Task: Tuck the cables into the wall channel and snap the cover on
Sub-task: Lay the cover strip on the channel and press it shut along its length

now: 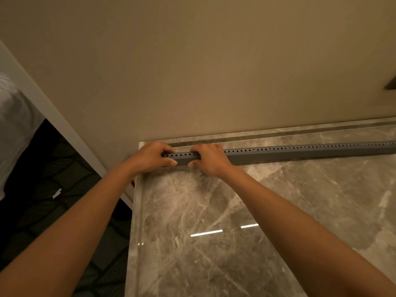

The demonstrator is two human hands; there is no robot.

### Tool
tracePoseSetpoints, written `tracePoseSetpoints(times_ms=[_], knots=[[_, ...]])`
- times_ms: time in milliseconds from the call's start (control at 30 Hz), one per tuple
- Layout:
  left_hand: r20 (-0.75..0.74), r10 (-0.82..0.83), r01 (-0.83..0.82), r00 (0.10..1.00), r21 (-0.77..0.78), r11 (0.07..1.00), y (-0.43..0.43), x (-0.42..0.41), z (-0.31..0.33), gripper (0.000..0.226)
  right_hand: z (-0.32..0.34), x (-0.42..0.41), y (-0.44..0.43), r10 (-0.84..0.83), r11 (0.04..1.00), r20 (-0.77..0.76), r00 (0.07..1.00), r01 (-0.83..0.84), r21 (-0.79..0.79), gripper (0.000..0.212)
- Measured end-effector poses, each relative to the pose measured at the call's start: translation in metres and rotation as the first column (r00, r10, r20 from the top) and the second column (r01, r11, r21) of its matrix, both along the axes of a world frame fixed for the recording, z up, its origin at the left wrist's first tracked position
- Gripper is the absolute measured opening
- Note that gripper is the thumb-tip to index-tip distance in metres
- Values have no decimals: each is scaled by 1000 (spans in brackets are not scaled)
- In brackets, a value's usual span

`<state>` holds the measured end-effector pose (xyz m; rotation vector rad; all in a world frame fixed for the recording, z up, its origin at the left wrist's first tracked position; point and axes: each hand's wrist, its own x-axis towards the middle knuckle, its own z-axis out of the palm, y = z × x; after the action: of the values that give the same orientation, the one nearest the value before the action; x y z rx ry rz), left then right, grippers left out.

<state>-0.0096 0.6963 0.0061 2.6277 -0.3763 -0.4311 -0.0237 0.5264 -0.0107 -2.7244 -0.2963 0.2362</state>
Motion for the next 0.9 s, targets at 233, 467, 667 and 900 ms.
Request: tracePoseSetpoints(times_ms=[233, 467, 667, 900], knots=[[0, 146, -146, 989, 51, 988, 62, 0, 2, 38, 4, 6, 28, -39, 999, -30, 999, 38, -19, 32], [51, 90, -97, 995, 156, 983, 66, 2, -1, 39, -5, 9, 55, -9, 999, -4, 1000, 10, 40, 36], [175, 71, -109, 982, 219, 970, 64, 2, -4, 38, -3, 9, 55, -4, 999, 18, 1000, 3, 39, 35], [168, 53, -93, 984, 237, 967, 63, 4, 0, 33, 1, 11, 53, 28, 998, 7, 1000, -29, 48, 31]])
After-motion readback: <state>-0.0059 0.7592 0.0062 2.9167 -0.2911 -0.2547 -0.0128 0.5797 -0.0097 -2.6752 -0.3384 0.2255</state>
